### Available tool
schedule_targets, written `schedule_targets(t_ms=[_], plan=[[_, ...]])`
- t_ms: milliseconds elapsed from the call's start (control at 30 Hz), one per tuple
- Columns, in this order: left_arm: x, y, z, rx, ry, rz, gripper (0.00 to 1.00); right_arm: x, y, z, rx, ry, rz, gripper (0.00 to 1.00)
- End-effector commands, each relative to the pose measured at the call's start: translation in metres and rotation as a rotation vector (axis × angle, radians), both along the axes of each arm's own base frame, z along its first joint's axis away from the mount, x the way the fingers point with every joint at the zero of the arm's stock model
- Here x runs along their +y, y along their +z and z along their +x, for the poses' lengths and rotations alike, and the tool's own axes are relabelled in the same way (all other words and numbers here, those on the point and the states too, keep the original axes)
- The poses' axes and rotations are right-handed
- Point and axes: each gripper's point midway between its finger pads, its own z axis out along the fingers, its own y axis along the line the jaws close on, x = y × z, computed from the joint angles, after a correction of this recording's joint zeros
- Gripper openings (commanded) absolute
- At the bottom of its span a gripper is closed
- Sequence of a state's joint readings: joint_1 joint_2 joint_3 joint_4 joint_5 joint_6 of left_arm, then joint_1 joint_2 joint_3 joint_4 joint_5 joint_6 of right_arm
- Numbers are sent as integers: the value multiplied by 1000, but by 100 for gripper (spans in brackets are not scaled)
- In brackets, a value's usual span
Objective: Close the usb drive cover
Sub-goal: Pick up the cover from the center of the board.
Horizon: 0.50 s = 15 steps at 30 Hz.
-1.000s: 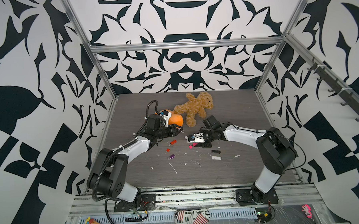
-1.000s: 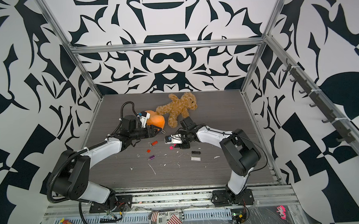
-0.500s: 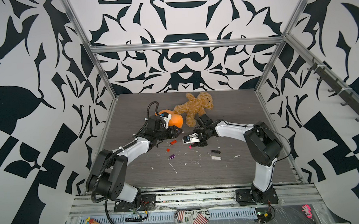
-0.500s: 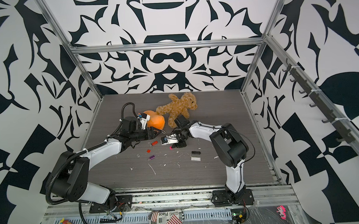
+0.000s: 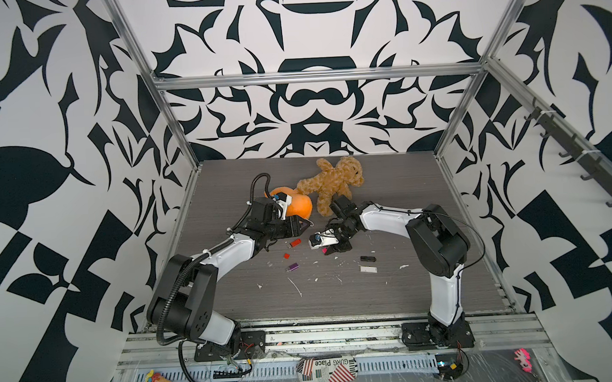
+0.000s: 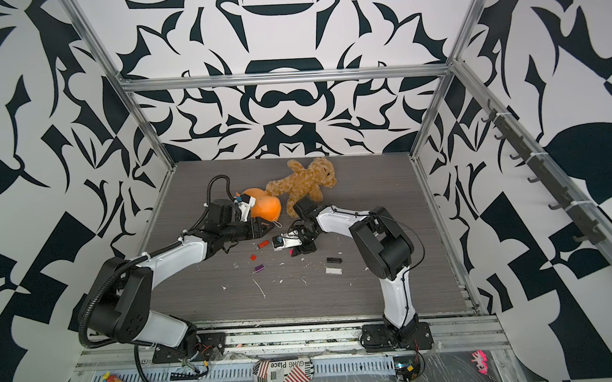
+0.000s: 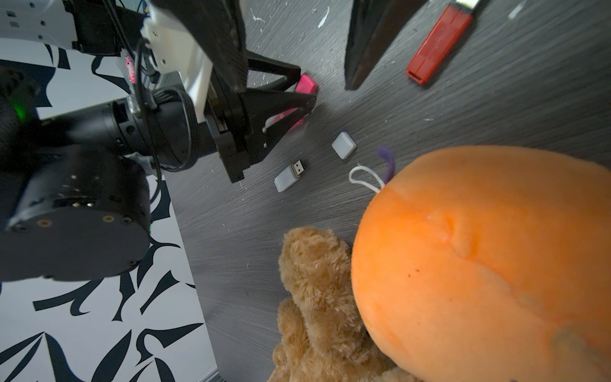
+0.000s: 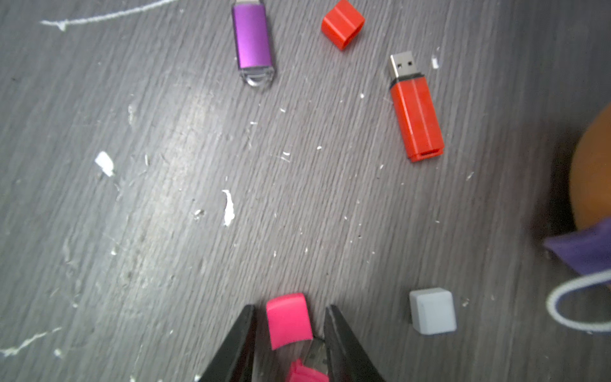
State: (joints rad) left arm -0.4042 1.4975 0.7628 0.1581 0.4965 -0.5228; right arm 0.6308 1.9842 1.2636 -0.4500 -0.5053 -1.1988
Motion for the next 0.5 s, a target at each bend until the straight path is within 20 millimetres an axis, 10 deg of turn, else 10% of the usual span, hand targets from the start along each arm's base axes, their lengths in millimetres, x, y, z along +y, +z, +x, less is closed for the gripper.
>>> schedule_targets(t_ms=[0, 467], plan=[[-1, 1, 4, 0, -7, 2, 51, 3, 9, -2, 8, 21, -6, 38], [0, -3, 2, 11, -4, -1, 52, 10, 10, -11, 90, -40, -8, 27]])
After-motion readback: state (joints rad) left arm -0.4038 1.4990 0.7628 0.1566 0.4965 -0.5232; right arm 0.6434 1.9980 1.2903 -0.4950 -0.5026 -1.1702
